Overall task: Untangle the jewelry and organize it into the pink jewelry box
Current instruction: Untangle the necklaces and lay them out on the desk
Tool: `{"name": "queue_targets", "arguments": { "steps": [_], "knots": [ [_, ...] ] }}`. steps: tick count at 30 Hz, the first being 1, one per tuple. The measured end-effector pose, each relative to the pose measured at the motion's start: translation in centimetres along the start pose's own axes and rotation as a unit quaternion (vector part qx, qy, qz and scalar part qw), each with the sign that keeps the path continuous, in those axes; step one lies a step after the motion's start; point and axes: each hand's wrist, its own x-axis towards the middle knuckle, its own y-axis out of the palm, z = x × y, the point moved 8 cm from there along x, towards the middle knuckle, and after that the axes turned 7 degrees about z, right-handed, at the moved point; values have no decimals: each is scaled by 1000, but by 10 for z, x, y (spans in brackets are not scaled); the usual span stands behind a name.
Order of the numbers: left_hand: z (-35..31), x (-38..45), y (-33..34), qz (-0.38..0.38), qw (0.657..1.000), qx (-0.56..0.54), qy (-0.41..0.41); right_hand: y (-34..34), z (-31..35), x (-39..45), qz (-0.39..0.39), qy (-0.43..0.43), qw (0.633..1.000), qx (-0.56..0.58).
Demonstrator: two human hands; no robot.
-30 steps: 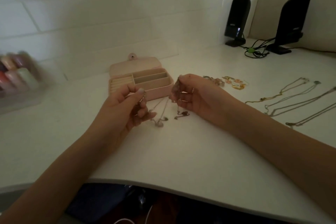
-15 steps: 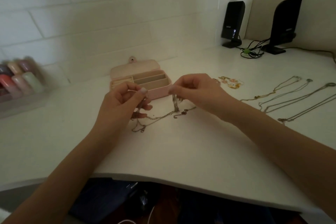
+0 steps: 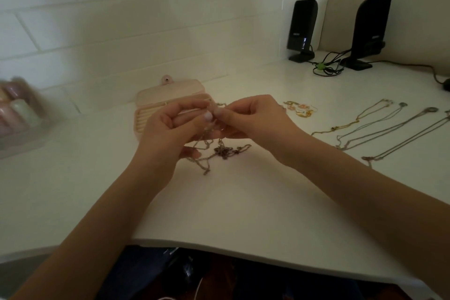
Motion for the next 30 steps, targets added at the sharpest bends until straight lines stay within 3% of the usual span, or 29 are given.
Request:
{"name": "queue_targets", "arguments": {
  "steps": [6,8,10,16,18,21,24,27,30],
  "knots": [
    [15,0,-7,-3,997,69,-35,-19,3,1,-30,36,990,132],
    [14,1,-5,-9,989,147,-15,-20,5,2,-26,36,985,165],
    [9,0,-8,-35,975,219,18,-24,9,2,-30,26,985,170],
    [6,-3,-28,-117,959,255,30,-37,11,1,-59,13,992,113],
    [8,-3,-27,-111,959,261,23,-40,10,2,-71,13,989,131],
    [10,0,-20,-60,980,189,23,-48,11,1,-101,16,969,225],
    [12,4,-19,-27,1000,6,-2,-61,8,0,-128,14,935,331],
    [17,4,-13,-19,986,-157,-49,-66,1,-1,-148,31,921,360],
    [18,3,-11,-20,971,-228,-70,-68,-2,-1,-154,43,922,352]
  ]
}}
